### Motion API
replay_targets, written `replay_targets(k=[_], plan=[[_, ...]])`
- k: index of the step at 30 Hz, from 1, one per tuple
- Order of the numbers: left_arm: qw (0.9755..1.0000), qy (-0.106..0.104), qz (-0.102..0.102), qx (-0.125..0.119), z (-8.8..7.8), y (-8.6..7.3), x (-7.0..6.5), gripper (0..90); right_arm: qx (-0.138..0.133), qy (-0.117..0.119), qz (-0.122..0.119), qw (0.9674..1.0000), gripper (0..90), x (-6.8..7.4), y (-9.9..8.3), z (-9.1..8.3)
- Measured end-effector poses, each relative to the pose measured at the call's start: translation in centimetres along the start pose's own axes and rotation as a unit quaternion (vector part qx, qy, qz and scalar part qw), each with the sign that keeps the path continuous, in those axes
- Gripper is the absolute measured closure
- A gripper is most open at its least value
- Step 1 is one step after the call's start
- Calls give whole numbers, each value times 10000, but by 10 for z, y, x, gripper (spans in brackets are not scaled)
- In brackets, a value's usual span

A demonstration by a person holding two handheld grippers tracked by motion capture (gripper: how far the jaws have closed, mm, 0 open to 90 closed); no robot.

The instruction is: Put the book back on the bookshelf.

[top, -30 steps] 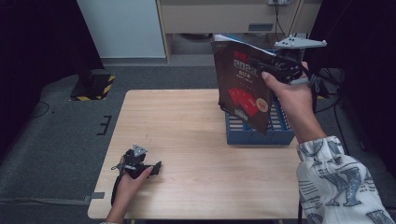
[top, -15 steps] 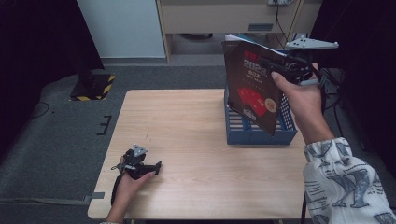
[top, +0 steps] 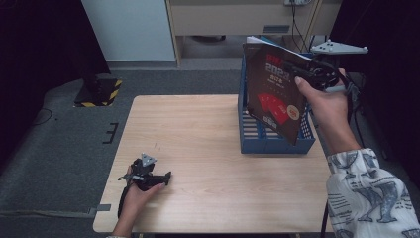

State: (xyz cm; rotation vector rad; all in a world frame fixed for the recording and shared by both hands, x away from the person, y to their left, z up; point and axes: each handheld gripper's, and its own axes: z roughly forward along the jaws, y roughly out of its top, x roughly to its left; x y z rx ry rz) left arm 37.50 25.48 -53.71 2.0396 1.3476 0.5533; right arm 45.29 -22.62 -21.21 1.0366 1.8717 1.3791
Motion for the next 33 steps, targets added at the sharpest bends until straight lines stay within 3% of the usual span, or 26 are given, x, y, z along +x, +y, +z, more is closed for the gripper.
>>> replay_targets(k=[33], plan=[[10000, 5, -8, -7, 0, 0, 0, 0, -7, -583, 285, 9979, 871, -38, -16, -27]])
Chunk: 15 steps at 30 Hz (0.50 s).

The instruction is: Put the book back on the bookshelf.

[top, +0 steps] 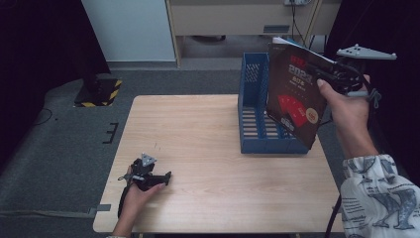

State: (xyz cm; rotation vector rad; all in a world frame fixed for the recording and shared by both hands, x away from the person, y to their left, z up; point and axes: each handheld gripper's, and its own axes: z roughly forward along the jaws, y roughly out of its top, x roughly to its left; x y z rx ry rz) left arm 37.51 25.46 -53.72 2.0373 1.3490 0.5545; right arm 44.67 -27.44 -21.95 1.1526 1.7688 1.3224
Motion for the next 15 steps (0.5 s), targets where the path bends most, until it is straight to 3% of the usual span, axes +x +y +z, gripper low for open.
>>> replay_targets(k=[6, 15], plan=[[10000, 1, 0, 0, 0, 0, 0, 0, 66, -171, 37, 9998, 871, -6, -2, -1], [10000, 3, -4, -4, 0, 0, 0, 0, 268, -227, 68, 9994, 870, -12, -4, 3]])
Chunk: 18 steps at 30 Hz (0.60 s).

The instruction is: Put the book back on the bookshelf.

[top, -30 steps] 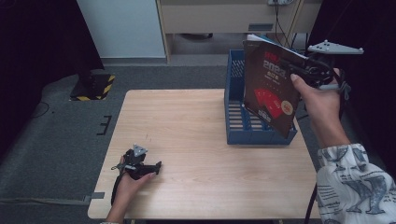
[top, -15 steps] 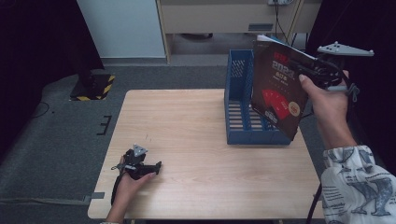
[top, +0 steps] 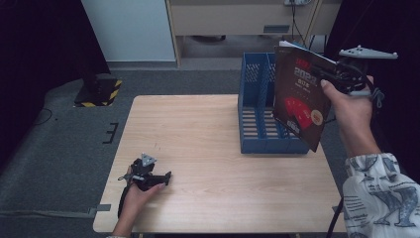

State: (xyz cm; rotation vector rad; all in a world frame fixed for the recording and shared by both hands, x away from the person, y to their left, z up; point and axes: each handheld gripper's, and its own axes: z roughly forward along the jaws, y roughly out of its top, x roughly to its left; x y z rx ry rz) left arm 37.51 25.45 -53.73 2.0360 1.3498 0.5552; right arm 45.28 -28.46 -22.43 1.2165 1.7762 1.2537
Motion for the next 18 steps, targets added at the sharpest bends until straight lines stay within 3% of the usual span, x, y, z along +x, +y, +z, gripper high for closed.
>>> replay_targets(k=[8, 18], plan=[[10000, -2, 2, 9, 0, 0, 0, 0, 91, -98, 30, 9999, 870, -4, 2, 4], [10000, -2, 1, 9, 0, 0, 0, 0, 74, -260, 111, 9996, 870, -15, 2, -3]])
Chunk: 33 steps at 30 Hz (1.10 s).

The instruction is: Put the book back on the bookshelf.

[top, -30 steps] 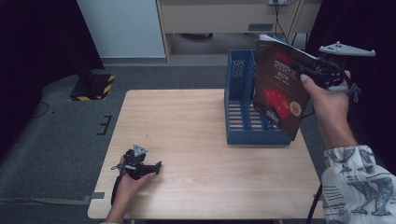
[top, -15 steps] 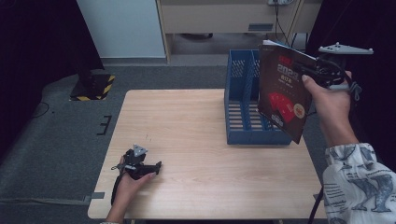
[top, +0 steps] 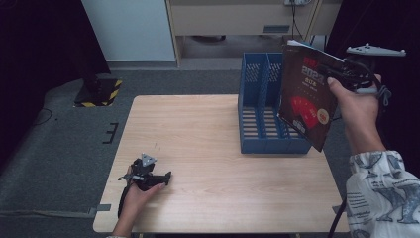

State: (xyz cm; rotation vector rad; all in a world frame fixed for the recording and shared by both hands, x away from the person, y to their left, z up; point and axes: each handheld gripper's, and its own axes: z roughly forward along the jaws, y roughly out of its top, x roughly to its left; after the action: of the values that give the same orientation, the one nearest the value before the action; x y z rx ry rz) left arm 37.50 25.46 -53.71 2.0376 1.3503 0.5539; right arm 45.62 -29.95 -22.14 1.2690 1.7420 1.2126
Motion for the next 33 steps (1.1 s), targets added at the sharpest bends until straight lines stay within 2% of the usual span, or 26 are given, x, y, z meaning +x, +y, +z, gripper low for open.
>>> replay_targets(k=[11, 18, 24, 33], plan=[[10000, -2, 0, -3, 0, 0, 0, 0, 49, -228, 27, 9997, 870, -14, -2, -10], [10000, 1, 1, -1, 0, 0, 0, 0, 124, -412, 13, 9991, 870, -18, -5, -10], [10000, 1, -2, -2, 0, 0, 0, 0, 94, -540, 19, 9985, 870, -21, -7, 1], [10000, 0, -5, -4, 0, 0, 0, 0, 251, -726, 176, 9969, 870, -28, -11, 25]])
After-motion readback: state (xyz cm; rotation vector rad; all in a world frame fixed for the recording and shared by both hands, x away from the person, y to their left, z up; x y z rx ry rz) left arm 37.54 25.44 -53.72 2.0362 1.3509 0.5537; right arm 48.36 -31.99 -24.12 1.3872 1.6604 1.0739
